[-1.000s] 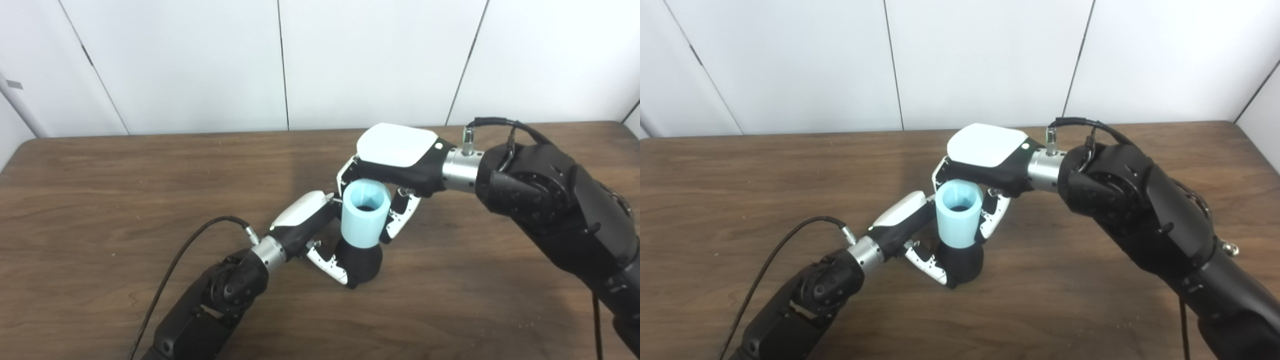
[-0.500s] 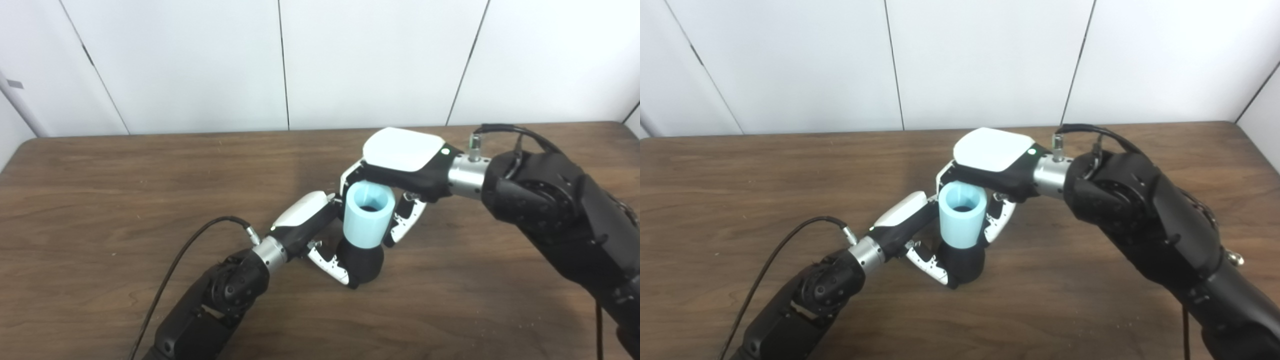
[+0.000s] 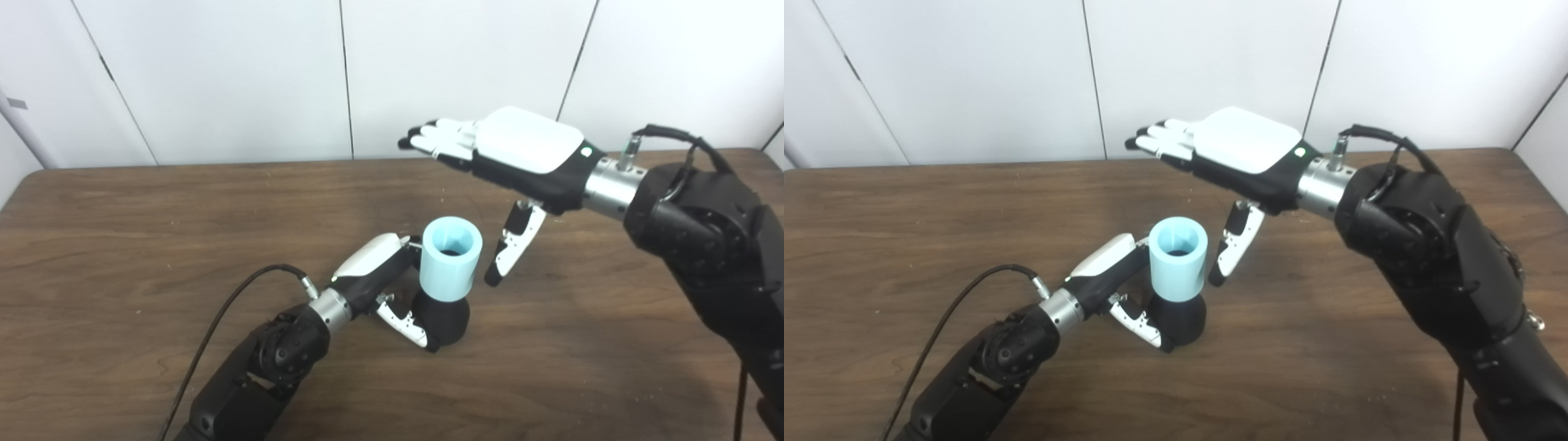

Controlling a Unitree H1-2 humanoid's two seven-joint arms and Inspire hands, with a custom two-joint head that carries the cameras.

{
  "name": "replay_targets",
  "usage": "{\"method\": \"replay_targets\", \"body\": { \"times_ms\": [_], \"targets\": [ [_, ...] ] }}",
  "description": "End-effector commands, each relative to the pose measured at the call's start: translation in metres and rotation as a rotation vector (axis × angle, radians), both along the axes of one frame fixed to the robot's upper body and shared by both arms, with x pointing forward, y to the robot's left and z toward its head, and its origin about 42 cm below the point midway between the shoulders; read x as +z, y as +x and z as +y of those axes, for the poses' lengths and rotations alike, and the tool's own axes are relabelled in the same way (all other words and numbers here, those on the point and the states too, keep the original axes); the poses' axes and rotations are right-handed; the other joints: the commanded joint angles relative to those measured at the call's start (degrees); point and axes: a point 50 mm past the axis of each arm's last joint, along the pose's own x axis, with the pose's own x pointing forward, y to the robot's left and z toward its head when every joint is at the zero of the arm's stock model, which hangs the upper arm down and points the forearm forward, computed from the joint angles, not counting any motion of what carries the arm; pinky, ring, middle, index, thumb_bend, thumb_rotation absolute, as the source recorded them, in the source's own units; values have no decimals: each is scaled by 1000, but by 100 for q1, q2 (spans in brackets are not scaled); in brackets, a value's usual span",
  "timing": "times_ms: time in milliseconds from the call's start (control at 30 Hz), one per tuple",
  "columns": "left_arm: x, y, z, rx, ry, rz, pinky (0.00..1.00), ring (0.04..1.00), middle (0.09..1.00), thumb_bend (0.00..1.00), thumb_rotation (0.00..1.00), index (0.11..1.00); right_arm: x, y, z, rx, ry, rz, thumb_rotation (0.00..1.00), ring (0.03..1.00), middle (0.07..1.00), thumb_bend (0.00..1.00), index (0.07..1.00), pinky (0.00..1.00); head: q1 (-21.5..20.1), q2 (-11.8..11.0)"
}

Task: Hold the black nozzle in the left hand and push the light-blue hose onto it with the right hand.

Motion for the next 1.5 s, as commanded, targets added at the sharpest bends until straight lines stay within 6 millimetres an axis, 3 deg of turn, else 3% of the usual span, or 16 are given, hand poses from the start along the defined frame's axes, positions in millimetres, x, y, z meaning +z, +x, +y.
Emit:
{"method": "replay_targets", "body": {
  "times_ms": [0,233,467,700,1100,1467],
  "targets": [
    [-33,-9,5,-14,118,139,1000,607,512,523,0,469,24,-7,-1,15,41,-103,351,1000,1000,1000,1000,949,3,-14],
    [-34,-7,5,-15,123,138,1000,608,512,523,0,469,20,-18,-8,70,39,-40,380,1000,1000,1000,1000,982,-2,-29],
    [-34,-7,5,-12,121,142,1000,608,512,523,0,469,3,-26,-12,206,50,131,484,1000,1000,996,1000,1000,22,-48],
    [-33,-7,6,-9,115,146,1000,607,512,523,0,469,-1,-34,-10,228,37,144,621,1000,1000,900,1000,1000,35,-46],
    [-34,-8,4,-8,113,144,1000,608,506,524,0,473,-19,-41,-7,236,-8,211,619,1000,1000,871,1000,1000,60,-38],
    [-33,-7,4,-7,114,143,1000,607,511,524,0,470,-50,-39,-11,230,-52,271,664,1000,1000,872,1000,1000,70,-16]
  ]
}}
